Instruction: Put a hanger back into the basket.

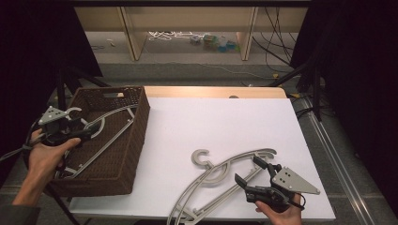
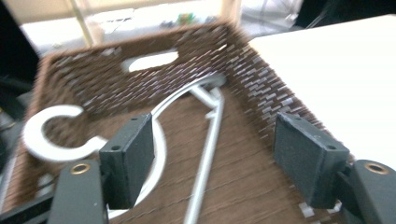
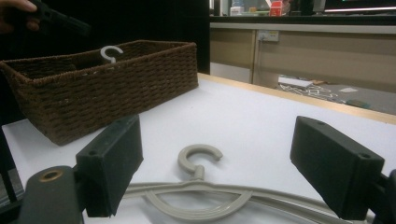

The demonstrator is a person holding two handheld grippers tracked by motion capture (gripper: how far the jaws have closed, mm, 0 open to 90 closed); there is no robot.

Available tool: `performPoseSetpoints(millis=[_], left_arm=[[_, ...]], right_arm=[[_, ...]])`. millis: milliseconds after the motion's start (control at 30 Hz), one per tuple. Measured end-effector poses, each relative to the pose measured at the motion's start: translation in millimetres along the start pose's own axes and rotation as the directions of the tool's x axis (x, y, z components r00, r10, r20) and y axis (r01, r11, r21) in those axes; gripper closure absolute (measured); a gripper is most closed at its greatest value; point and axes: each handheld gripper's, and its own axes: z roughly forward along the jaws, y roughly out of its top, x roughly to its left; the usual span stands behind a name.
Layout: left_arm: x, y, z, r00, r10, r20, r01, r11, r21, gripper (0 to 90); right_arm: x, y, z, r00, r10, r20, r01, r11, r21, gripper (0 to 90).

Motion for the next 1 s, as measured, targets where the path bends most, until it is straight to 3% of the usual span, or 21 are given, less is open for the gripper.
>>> performPoseSetpoints(millis=[100,267,433,600,833,1000], left_arm=[[-20.1,3.4,-3.6,0.9965,-0.036,0.075,0.040,0.9981,-0.048,24.5],[-54.0,5.4,-7.9,0.9890,-0.005,0.148,0.021,0.9943,-0.104,22.8],[-82.8,1.7,-9.4,0.9728,-0.011,0.231,0.054,0.9822,-0.180,22.6],[-104.3,-6.4,-5.4,0.9549,-0.008,0.297,0.069,0.9782,-0.196,21.2],[-130.1,-21.1,-0.3,0.9386,-0.007,0.345,0.093,0.9679,-0.234,19.1],[-144.7,-33.0,3.6,0.9379,0.028,0.346,0.061,0.9680,-0.243,18.6]], right_arm=[[0.1,0.2,0.0,1.0000,0.001,-0.001,-0.001,1.000,-0.001,17.8],[0.4,0.8,-1.1,1.0000,0.001,0.009,-0.002,1.000,0.009,17.8],[-0.2,0.0,0.3,1.0000,0.003,0.005,-0.003,1.000,-0.023,17.8],[-1.0,0.0,0.0,0.9999,0.001,0.010,-0.001,1.000,-0.018,17.7],[-2.3,0.4,2.7,0.9998,-0.013,-0.013,0.013,1.000,-0.027,16.0],[-4.3,1.0,2.4,0.9999,-0.011,0.000,0.011,0.999,-0.043,15.4]])
